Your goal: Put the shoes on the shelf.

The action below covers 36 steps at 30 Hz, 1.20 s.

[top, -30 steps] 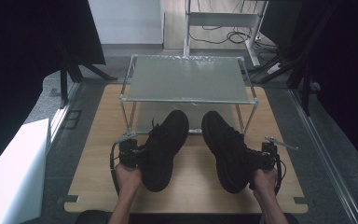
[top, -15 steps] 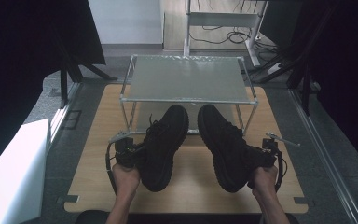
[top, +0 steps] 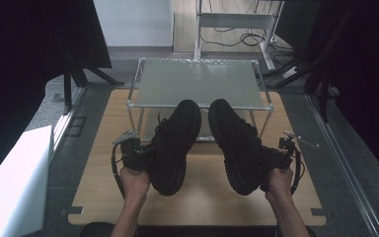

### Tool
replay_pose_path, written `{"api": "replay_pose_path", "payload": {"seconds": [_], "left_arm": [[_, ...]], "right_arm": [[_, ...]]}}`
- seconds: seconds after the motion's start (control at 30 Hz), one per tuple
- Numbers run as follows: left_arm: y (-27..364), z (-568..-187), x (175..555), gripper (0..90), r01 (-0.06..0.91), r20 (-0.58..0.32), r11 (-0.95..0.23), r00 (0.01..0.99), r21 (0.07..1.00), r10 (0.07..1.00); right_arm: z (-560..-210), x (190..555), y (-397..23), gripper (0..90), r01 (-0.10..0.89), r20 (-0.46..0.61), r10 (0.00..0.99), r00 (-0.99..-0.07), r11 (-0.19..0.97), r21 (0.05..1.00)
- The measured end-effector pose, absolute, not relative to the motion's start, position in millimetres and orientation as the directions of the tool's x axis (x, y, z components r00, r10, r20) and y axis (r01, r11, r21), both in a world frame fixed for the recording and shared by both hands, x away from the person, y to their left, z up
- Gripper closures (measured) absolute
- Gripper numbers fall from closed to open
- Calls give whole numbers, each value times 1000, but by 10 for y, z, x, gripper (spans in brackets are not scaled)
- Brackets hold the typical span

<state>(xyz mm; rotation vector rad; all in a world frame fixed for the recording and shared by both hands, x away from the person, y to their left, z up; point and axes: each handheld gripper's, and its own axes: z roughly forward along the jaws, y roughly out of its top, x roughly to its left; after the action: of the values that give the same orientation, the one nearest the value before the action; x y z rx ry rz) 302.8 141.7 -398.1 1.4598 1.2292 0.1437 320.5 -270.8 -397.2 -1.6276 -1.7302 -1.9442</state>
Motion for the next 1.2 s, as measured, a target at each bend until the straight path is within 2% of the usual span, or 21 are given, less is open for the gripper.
{"api": "replay_pose_path", "payload": {"seconds": [0.37, 0.77, 1.2], "left_arm": [[1372, -3808, 3255, 797, 586, -583, 279, 430, 761, 689], [1329, -3661, 3482, 797, 576, -595, 311, 407, 756, 693], [1239, -3500, 3827, 796, 574, -608, 353, 342, 738, 716]], "right_arm": [[-3798, 3427, -2626, 759, 645, 744, 525, -413, -409, 646], [-3628, 3627, -2571, 759, 635, 756, 521, -396, -439, 636], [-3498, 3969, -2473, 759, 618, 747, 569, -342, -463, 636]]}}
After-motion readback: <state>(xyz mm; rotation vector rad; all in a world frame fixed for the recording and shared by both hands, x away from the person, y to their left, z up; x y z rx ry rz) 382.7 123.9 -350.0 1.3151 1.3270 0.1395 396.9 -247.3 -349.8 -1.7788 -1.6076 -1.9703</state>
